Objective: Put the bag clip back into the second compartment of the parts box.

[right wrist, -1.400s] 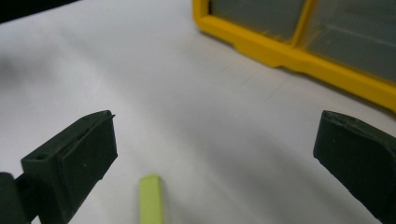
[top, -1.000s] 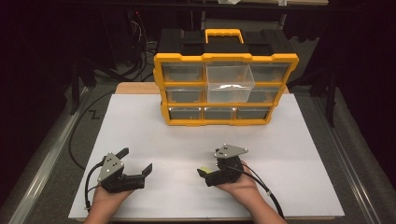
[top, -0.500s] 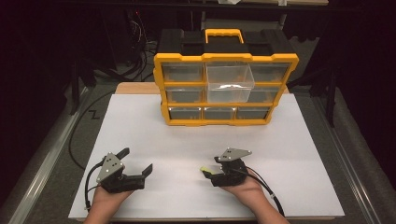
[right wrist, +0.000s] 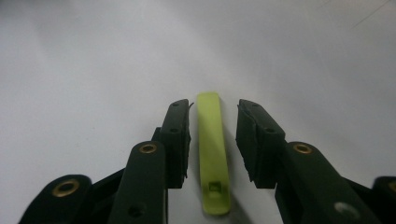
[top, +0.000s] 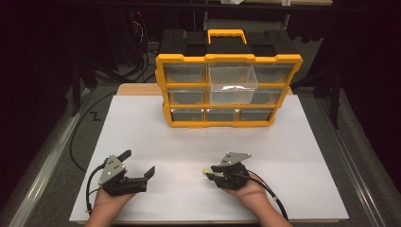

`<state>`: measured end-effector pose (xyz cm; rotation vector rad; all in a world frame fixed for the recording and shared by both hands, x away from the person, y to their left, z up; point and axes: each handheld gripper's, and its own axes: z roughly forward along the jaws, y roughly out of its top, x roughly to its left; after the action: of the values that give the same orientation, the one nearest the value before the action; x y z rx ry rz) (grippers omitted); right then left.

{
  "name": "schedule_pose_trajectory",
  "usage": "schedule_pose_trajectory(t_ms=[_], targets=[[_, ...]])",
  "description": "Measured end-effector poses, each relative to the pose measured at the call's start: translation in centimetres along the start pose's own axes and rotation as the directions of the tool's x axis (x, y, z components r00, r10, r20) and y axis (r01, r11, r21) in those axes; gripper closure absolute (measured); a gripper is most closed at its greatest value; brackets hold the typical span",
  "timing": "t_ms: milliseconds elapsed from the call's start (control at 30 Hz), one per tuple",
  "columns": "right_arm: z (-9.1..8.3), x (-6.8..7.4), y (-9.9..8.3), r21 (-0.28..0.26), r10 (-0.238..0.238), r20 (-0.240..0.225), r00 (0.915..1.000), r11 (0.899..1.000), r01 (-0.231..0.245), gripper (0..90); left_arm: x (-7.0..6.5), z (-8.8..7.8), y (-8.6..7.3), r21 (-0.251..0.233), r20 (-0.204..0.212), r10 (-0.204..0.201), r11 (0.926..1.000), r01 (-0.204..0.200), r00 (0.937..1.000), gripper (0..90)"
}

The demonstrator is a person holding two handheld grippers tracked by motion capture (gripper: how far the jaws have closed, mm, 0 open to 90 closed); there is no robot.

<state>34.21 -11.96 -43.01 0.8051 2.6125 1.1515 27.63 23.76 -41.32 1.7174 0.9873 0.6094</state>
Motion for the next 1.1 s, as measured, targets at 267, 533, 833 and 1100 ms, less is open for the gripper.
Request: schedule_pose_trajectory(t_ms=[267, 533, 833, 1100], targets=[[0.15, 0.09, 0.04, 0.013, -0.02, 0.004, 0.9998, 1.0, 0.02, 70.6, 0.03, -0.05, 0.02, -0.003, 0.001, -0.005, 1.0, 0.005, 1.0, 0.5], [0.39, 0.09, 0.07, 0.022, -0.033, 0.001, 0.9995, 0.999, 0.033, 72.9, -0.03, -0.04, 0.03, -0.005, 0.006, -0.007, 1.0, 0.007, 1.0, 0.5], [0.62, 0.27, 0.17, 0.034, -0.056, 0.009, 0.9984, 0.998, 0.056, 74.6, -0.18, 0.08, 0.0, 0.001, 0.01, -0.003, 1.0, 0.003, 0.9999, 0.5], [0.69, 0.38, 0.36, 0.049, -0.085, 0.013, 0.9963, 0.995, 0.084, 79.0, -0.22, 0.21, -0.08, 0.012, 0.008, 0.008, 0.9999, -0.008, 0.9999, 0.5]])
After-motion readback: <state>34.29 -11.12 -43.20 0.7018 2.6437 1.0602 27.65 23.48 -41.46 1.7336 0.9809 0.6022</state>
